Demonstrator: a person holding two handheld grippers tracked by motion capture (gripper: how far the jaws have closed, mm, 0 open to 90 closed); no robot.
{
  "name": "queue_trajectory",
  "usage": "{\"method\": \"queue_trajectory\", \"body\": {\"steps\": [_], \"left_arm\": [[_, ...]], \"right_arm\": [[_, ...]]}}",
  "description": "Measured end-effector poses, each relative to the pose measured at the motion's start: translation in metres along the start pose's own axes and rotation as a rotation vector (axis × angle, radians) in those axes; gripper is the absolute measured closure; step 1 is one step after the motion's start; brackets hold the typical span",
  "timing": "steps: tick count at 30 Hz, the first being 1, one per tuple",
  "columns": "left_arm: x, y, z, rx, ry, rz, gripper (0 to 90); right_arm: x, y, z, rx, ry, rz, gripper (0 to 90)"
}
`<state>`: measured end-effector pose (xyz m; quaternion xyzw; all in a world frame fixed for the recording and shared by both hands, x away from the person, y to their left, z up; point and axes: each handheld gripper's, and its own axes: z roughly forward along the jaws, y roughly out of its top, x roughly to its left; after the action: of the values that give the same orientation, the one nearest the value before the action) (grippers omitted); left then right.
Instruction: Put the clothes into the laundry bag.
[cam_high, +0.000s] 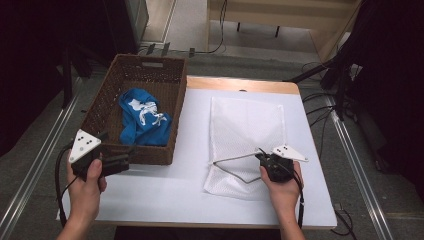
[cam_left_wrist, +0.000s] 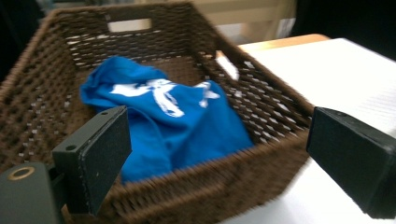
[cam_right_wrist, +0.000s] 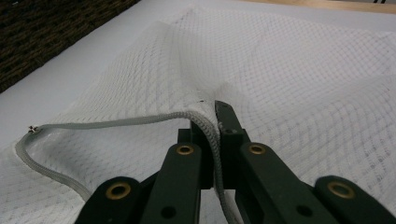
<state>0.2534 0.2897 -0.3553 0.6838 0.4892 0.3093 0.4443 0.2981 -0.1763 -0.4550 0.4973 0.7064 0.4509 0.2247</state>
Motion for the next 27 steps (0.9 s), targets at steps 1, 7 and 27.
{"method": "queue_trajectory", "body": {"steps": [1,7,27], "left_arm": [[0.006,0.005,0.008,0.016,0.003,-0.027,7.1],[0.020,0.020,0.025,0.034,0.041,-0.078,7.0],[0.056,0.069,0.093,0.098,0.104,-0.090,7.1]], "right_arm": [[0.000,-0.001,0.000,-0.003,-0.001,0.005,90.0],[0.001,-0.002,0.000,0.000,0.004,-0.004,90.0],[0.004,-0.003,0.004,0.004,-0.006,-0.015,90.0]]}}
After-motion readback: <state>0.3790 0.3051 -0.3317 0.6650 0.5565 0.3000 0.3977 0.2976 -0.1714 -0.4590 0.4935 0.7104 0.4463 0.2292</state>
